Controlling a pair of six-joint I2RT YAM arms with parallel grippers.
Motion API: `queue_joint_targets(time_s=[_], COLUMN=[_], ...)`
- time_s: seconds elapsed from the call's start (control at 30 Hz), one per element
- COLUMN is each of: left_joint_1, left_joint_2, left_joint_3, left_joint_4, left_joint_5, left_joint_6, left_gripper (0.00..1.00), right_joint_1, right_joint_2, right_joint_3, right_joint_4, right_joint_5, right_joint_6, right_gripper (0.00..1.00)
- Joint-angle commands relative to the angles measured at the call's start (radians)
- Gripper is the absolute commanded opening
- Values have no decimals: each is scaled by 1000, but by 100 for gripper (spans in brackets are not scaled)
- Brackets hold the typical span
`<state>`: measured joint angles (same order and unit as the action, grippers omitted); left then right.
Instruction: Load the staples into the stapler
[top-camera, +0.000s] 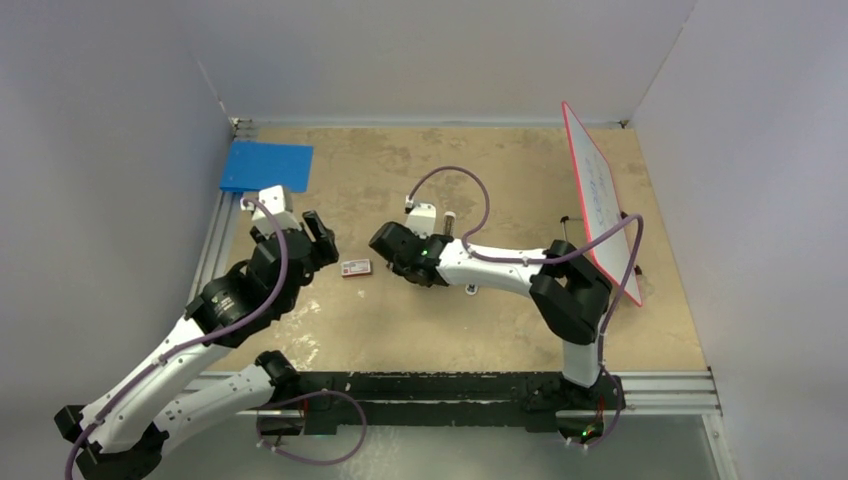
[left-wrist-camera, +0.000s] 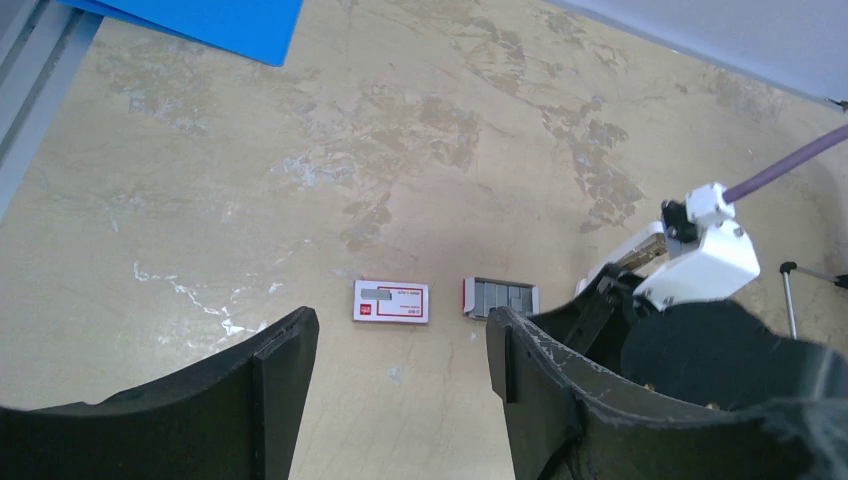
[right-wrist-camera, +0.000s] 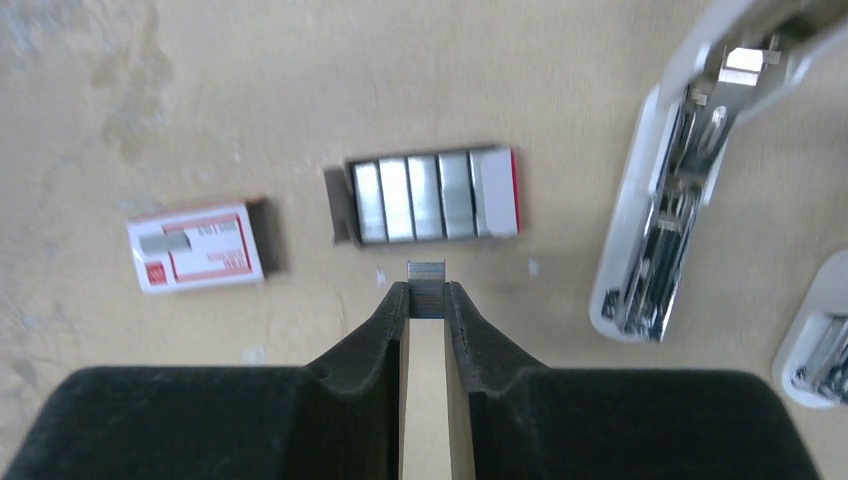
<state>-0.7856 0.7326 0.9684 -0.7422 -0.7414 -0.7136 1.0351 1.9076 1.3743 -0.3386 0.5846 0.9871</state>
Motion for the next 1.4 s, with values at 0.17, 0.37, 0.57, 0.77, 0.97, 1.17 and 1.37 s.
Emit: queue_joint_targets(time_s=[0.17,0.37,0.57,0.77,0.97,1.17,1.37], left_joint_1=[5,5,5,5,5,5,5], left_joint_2=[-16,-14,-12,-13,-16,-18,-13], left_joint_3=[1,1,0,-3,-3,-4,-3], left_joint_4=[33,35,50,61,61,61,63], left_joint_5=[12,19,42,54,53,53,55], left_joint_6=[5,7,25,39,39,38,39], left_gripper=[63,63,63,63,63,63,63], right_joint_1=[127,144,145,144,133,121,118], right_joint_2=[-77,-51,-32,-20,16,43,61], right_joint_3=[-124,-159,-138,-119,-100,-100,-85], right_joint_4=[-73,-89,-130,-148,-178,-157,-187], right_joint_5=[-77,-99,-95,-107,-90,-99,-86], right_joint_6=[139,174,179,132,110,101,112], right_gripper=[18,19,27,45,41,35,23])
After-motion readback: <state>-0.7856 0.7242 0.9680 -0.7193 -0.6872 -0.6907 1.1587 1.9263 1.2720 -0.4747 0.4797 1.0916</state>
